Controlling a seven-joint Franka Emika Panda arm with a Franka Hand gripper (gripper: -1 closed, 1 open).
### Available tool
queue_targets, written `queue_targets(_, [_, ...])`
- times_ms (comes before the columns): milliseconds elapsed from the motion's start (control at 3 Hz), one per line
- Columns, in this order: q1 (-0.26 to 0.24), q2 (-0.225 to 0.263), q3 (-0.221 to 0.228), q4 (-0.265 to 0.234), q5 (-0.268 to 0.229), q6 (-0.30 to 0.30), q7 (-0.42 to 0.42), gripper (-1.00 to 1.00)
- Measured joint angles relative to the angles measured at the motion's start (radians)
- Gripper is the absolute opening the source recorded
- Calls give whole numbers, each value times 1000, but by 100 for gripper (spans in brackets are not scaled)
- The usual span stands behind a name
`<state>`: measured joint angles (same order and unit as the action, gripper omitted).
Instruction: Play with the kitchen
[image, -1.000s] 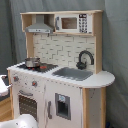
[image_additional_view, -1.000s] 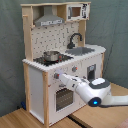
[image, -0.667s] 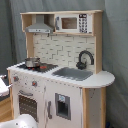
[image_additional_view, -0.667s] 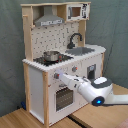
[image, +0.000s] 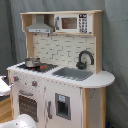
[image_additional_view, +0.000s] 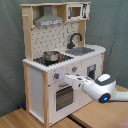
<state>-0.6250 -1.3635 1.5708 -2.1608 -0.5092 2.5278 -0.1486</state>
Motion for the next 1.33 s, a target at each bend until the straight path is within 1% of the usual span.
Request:
queue_targets(333, [20,-1,-25,-60,-28,103,-24,100])
queue_targets(667, [26,-1,-46,-107,-48,199,-59,100])
queue_targets(1000, [24,-1,-60,-145,-51,283,-109,100])
queue_targets(1333, [17,-1,-72,-187,-51,382,-166,100])
